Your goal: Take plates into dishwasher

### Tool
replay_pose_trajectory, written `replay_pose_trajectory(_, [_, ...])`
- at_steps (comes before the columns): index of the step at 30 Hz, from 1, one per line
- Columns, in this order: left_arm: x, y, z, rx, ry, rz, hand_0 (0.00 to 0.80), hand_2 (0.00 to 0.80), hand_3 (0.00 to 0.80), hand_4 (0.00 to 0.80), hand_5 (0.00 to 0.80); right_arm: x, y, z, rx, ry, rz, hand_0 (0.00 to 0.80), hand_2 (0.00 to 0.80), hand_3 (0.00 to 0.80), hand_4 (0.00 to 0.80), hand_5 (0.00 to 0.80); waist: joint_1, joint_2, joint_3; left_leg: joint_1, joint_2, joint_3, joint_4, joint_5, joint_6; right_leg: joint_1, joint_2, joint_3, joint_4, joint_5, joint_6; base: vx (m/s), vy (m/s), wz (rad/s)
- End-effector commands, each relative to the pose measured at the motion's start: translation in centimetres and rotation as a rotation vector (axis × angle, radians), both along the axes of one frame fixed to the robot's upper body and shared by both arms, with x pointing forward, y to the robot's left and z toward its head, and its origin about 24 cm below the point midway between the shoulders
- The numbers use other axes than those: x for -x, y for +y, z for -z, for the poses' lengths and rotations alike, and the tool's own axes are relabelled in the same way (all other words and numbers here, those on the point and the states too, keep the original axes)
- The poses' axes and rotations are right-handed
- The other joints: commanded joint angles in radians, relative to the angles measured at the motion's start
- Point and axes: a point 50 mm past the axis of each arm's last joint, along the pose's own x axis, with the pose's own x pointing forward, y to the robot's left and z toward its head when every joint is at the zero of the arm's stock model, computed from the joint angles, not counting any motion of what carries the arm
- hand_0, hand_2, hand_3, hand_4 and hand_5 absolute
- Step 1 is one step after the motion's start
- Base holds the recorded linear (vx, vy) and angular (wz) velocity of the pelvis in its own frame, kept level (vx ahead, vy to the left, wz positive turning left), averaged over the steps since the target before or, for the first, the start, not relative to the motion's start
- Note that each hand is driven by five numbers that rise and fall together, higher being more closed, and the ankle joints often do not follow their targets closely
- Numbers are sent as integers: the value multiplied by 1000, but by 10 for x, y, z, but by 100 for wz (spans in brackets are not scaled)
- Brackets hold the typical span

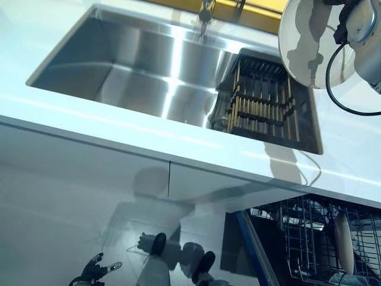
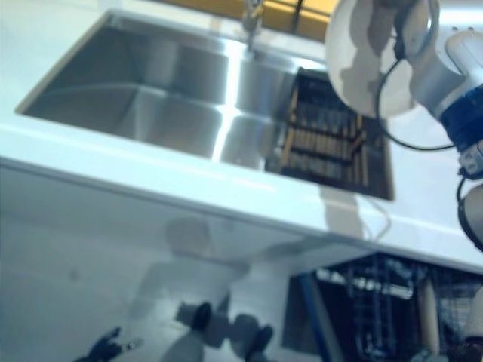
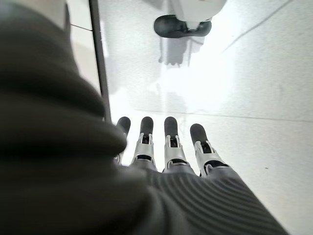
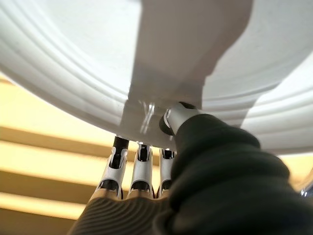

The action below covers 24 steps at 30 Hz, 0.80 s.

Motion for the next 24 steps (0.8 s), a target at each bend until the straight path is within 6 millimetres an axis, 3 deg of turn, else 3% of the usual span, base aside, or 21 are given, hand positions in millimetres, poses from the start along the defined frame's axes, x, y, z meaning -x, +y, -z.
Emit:
replay_pose_trajectory(1, [19, 15, -1, -67, 34, -3, 0, 0, 0, 0, 0, 43, -31, -49, -67, -297, 92, 800, 800, 800, 800, 800, -20, -18, -56, 48, -36, 36, -6, -143, 69, 93, 15, -6, 3, -97, 91, -52, -25, -14])
replay_pose_trajectory(7, [16, 4, 5, -51, 43, 3, 0, 0, 0, 0, 0, 61, -41, -39, -149, -471, -15, 800, 800, 800, 800, 800, -80, -7, -109, 99, -31, 80, -6, -169, 75, 110, 18, 47, 3, -100, 99, -50, -4, -25])
replay_pose_trajectory(14, [13, -11, 12, -24, 52, 23, 0, 0, 0, 0, 0, 61, -82, 22, -362, -540, -30, 800, 800, 800, 800, 800, -134, 24, -135, 159, -21, 130, -6, -191, 86, 134, 20, 99, 3, -105, 101, -32, 15, -34])
replay_pose_trajectory(15, [12, -14, 13, -11, 56, 35, 0, 0, 0, 0, 0, 61, -97, 41, -432, -517, 9, 800, 800, 800, 800, 800, -149, 35, -139, 171, -19, 140, -6, -197, 88, 140, 20, 112, 3, -106, 100, -11, 22, -26])
replay_pose_trajectory(18, [12, -18, 16, 3, 67, 58, 0, 0, 0, 0, 0, 62, -123, 76, -534, -439, 97, 800, 800, 800, 800, 800, -171, 48, -143, 192, -15, 157, -6, -203, 92, 148, 21, 135, 3, -106, 100, -5, 19, -30])
replay_pose_trajectory(24, [10, -19, 17, 16, 65, 79, 0, 0, 0, 0, 0, 69, -154, 115, -665, -286, 196, 800, 800, 800, 800, 800, -215, 58, -151, 224, -10, 193, -6, -216, 94, 158, 24, 174, 3, -108, 96, 9, 13, -28])
